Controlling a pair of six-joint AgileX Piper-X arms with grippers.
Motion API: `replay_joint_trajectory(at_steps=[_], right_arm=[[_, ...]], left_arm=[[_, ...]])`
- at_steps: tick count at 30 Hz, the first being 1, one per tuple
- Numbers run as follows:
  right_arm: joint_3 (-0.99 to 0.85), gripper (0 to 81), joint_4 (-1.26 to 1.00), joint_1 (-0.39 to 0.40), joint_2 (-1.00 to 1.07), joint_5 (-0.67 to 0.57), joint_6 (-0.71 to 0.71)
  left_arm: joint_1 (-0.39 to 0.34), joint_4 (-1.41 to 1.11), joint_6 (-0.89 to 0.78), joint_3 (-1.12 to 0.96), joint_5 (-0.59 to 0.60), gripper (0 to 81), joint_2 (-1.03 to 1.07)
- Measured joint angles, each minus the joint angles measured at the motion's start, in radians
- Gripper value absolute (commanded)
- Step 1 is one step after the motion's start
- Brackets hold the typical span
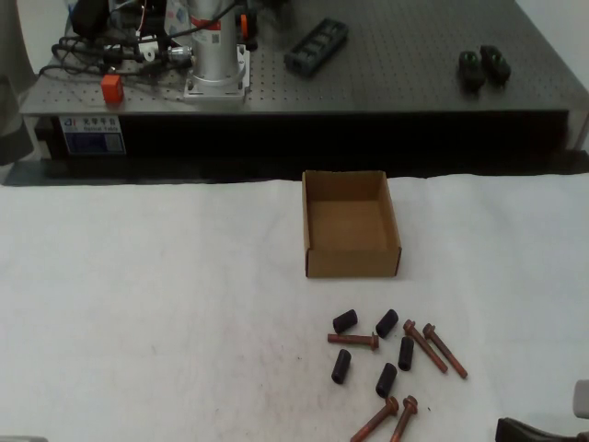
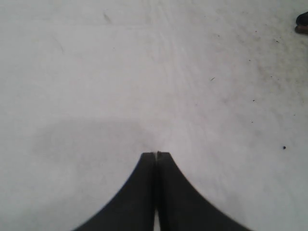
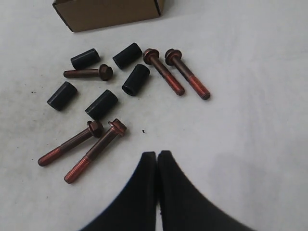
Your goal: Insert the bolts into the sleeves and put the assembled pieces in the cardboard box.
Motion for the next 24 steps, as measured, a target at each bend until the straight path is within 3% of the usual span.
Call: replay_joint_trajectory(at_steps=[6,13,20,24], right_arm=[[0.000,2.0,-0.005,0.000,0.000,0.000,0.025],[0.000,25.4,-0.094,0.005,0.000,-0.081,0.045],[-0.187,24.0,-0.139,0.006,0.106,-0.096,-0.004],[-0.373,24.2,-0.035,0.006,0.300,-0.078,-0.130]], left_arm=[[0.000,-0.008,0.000,0.000,0.000,0.6,0.000],[0.000,-0.150,0.000,0.002,0.000,0.6,0.000],[0.000,-0.435,0.000,-0.010,0.099,0.4,0.002],[0.000,-0.458,0.000,-0.058,0.164,14.9,0.037]])
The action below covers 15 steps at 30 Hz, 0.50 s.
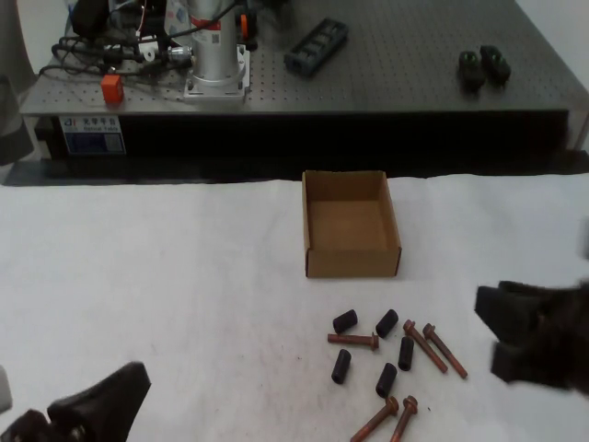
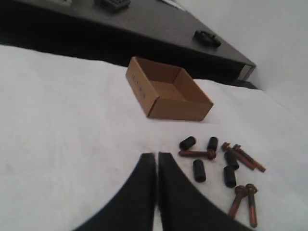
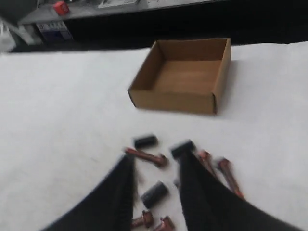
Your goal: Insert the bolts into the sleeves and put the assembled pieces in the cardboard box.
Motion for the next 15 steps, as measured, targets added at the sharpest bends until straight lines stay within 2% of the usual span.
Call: replay_joint_trajectory(at_steps=[2,4,8,10,15], right_arm=[[-0.114,24.2,0.119,0.002,0.142,0.045,-0.099],[-0.215,24.2,0.225,0.001,0.290,0.103,-0.192],[-0.394,24.2,0.407,-0.011,0.606,0.186,-0.363],[-0.461,24.2,0.456,-0.021,0.739,0.198,-0.408],[-0.585,24.2,0.495,-0.042,0.990,0.208,-0.452]], left_arm=[[0.000,0.000,0.000,-0.032,0.030,27.4,0.059],[0.000,0.000,0.000,-0.057,0.044,35.4,0.106],[0.000,0.000,0.000,-0.102,0.096,33.0,0.189],[0.000,0.000,0.000,-0.121,0.125,30.3,0.225],[0.000,0.000,0.000,-0.142,0.168,29.6,0.277]])
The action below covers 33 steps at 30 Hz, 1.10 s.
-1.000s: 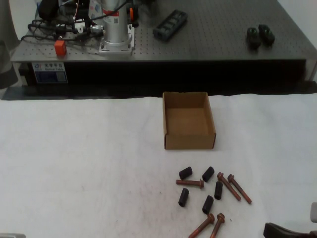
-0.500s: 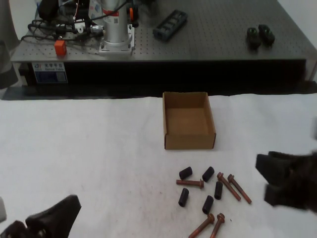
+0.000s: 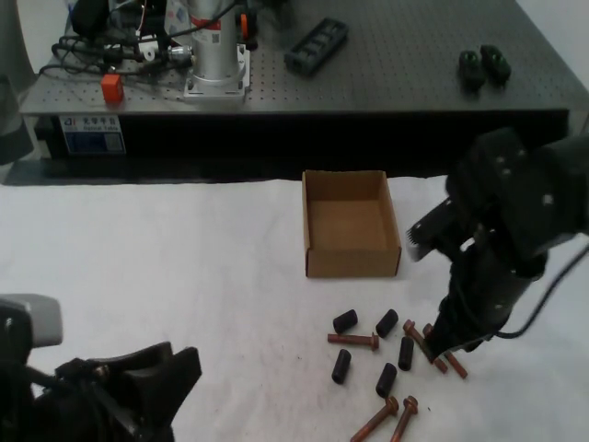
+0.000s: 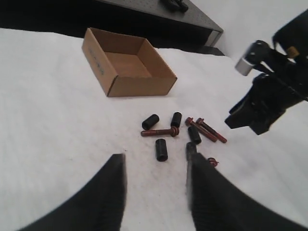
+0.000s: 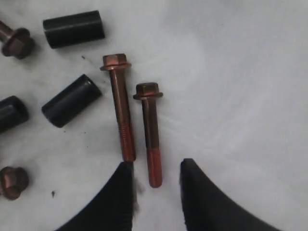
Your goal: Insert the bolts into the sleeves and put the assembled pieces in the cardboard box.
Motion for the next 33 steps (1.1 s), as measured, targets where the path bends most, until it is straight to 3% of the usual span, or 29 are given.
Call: replay_joint_trajectory(at_steps=[11,27,29,33], right_arm=[[-0.018,24.2,-0.090,-0.010,0.087,0.000,-0.023],[-0.027,23.8,-0.128,-0.042,0.187,-0.071,-0.030],[-0.030,18.6,-0.128,-0.042,0.194,-0.078,-0.030],[-0.030,0.1,-0.128,-0.042,0.193,-0.091,-0.030]], left_arm=[[0.000,0.000,0.000,-0.002,0.120,29.6,0.063],[0.000,0.000,0.000,-0.002,0.128,29.6,0.063],[0.000,0.000,0.000,-0.002,0.129,29.6,0.063],[0.000,0.000,0.019,-0.013,0.146,29.6,0.092]])
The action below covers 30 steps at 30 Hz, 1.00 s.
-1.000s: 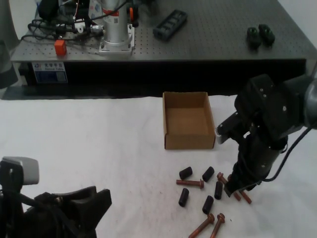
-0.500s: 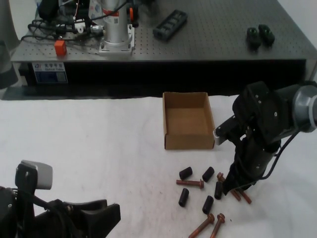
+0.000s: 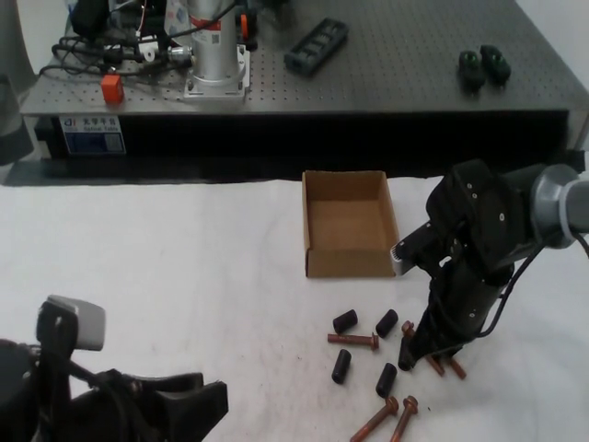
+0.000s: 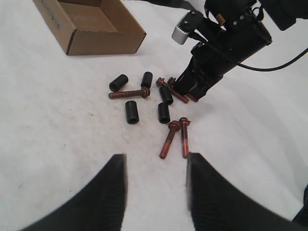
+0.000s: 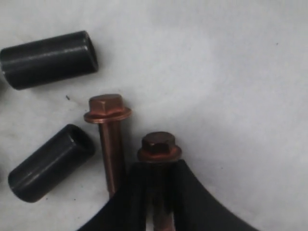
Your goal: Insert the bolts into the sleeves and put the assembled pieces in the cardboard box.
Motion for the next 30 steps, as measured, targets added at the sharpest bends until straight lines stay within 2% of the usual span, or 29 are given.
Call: replay_joint_trajectory(at_steps=[6,12,17,22,25,30], right_arm=[[0.000,0.1,-0.003,0.000,-0.008,-0.002,0.018],[0.007,0.1,-0.027,-0.006,-0.043,-0.032,0.052],[0.031,0.1,-0.033,-0.019,-0.179,-0.100,0.125],[0.064,0.1,-0.013,-0.026,-0.326,-0.126,0.167],[0.089,0.1,0.020,-0.026,-0.421,-0.127,0.177],[0.127,0.1,0.047,-0.044,-0.528,-0.131,0.199]], left_arm=[[0.000,0.059,0.082,-0.097,0.018,29.6,0.132],[-0.009,0.337,0.299,-0.490,0.012,29.6,0.536],[-0.064,0.520,0.372,-0.773,-0.018,30.5,0.847],[-0.118,0.642,0.387,-0.968,-0.082,40.2,1.033],[-0.160,0.691,0.387,-1.076,-0.097,40.3,1.192],[-0.199,0.748,0.392,-1.213,-0.105,40.2,1.329]])
